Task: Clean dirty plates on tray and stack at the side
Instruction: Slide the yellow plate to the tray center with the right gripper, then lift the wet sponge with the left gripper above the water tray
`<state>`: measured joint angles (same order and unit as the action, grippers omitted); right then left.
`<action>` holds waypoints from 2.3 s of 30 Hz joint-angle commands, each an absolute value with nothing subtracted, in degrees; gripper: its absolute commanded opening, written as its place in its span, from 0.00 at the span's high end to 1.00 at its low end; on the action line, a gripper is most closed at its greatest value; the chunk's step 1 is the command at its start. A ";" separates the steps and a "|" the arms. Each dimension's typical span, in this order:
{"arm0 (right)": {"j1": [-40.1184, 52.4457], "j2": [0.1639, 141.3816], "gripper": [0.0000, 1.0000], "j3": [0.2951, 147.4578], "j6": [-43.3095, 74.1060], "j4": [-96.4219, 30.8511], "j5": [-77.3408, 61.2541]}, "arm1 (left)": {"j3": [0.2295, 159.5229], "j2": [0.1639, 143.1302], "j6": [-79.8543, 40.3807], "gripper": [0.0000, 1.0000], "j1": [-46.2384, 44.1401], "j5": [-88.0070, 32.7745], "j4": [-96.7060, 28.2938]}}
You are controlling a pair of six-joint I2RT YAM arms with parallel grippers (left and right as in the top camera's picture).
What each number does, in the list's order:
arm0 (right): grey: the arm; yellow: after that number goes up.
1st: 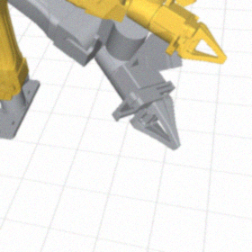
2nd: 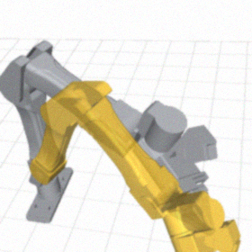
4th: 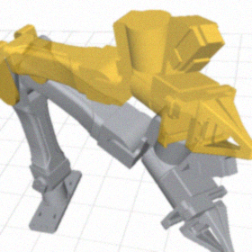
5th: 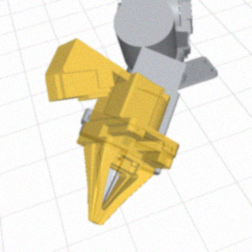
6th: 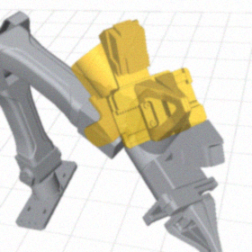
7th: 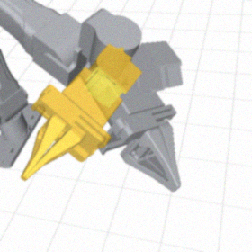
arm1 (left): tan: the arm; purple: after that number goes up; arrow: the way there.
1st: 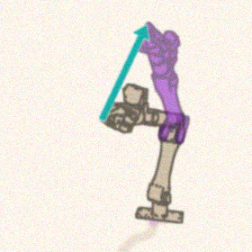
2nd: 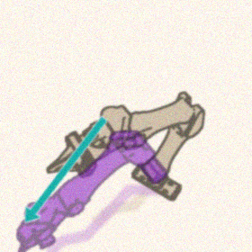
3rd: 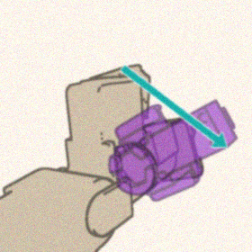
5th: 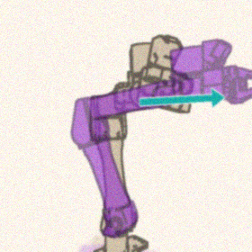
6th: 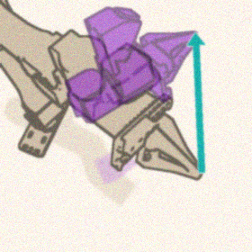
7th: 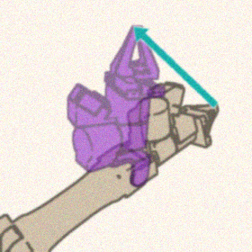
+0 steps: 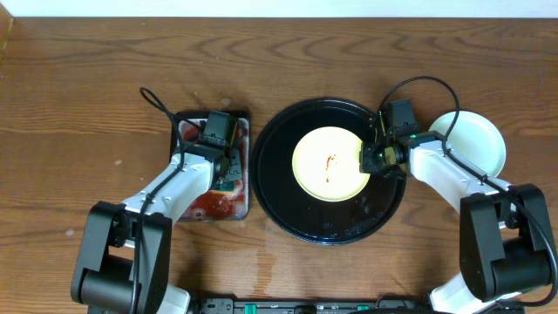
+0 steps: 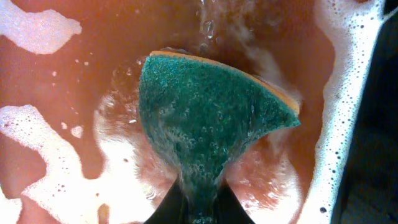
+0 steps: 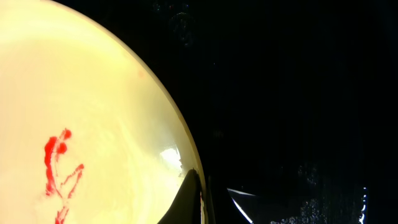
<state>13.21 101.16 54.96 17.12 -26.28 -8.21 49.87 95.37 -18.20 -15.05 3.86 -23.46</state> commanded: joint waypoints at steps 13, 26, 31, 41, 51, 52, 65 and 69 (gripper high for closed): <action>13.61 101.36 0.99 53.82 17.10 -26.96 -9.26 | 49.84 89.03 -18.48 0.43 -14.79 4.73 -24.93; 13.61 101.36 0.99 53.82 17.10 -26.96 -9.26 | 49.82 90.98 -21.32 0.42 -14.81 3.88 -25.58; 13.61 101.36 0.99 53.82 17.10 -26.96 -9.26 | 49.82 93.47 -21.30 0.49 -14.81 2.55 -24.27; 13.61 101.36 0.99 53.82 17.10 -27.03 -9.26 | 49.82 96.71 -21.28 0.92 -14.79 1.96 -24.14; 13.61 101.36 0.99 53.82 17.10 -27.22 -9.26 | 49.84 90.08 -21.23 0.92 -14.76 1.93 -26.00; 13.61 101.36 0.99 53.82 17.08 -27.20 -9.26 | 49.84 88.99 -20.97 0.93 -14.66 1.93 -25.93; 13.61 101.36 0.99 53.82 17.08 -27.20 -9.21 | 49.82 77.93 -19.09 0.93 -9.17 -7.97 -26.70; 13.61 101.36 0.99 53.82 17.08 -27.18 -9.06 | 49.82 77.45 -18.13 0.93 -6.39 -12.88 -26.65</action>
<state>13.21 101.16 54.96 17.15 -26.50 -8.36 49.95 78.24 -19.88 -8.12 -7.60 -26.63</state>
